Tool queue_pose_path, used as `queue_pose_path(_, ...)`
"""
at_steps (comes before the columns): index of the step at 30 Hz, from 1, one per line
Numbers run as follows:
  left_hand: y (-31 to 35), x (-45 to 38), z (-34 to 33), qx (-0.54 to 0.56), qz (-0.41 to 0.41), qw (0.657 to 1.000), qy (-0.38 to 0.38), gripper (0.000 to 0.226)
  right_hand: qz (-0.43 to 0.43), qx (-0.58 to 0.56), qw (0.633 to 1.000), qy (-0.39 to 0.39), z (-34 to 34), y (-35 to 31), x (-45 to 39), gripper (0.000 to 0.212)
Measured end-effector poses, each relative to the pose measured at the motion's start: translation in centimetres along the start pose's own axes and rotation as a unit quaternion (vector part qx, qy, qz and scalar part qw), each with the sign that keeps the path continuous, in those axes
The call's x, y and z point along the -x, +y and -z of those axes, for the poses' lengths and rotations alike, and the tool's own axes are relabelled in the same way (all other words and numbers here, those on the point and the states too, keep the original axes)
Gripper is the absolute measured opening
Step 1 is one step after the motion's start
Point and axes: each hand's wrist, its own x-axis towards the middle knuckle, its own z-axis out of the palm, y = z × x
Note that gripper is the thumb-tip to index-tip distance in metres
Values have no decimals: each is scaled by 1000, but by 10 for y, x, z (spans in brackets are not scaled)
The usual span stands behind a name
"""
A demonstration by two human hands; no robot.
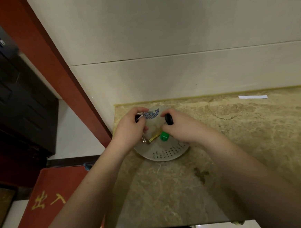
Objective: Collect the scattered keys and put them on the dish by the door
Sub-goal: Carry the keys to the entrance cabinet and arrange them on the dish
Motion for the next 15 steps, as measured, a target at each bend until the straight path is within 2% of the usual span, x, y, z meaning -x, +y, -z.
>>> queue_pose_path(2,-2,-1,3,31,13,999,-2,32,-36,-143,989,-32,3,1,3,50)
queue_pose_path(4,0,-1,5,70,25,997,-12,34,-63,-282,955,-64,3,0,4,55)
queue_pose_path(6,3,0,6,93,28,995,-26,31,-65,-351,930,-90,1,-2,4,58)
queue_pose_path(8,6,3,5,96,17,994,-44,22,-48,-339,934,-98,-3,-4,5,58)
queue_pose_path(10,9,6,5,99,10,993,-62,13,-21,-283,954,-93,-6,-6,7,55)
queue_pose_path(13,12,8,7,90,9,992,-86,19,41,-133,988,-62,-8,-9,8,46)
queue_pose_path(15,14,8,8,78,9,992,-96,23,72,-65,994,-52,-9,-12,8,39)
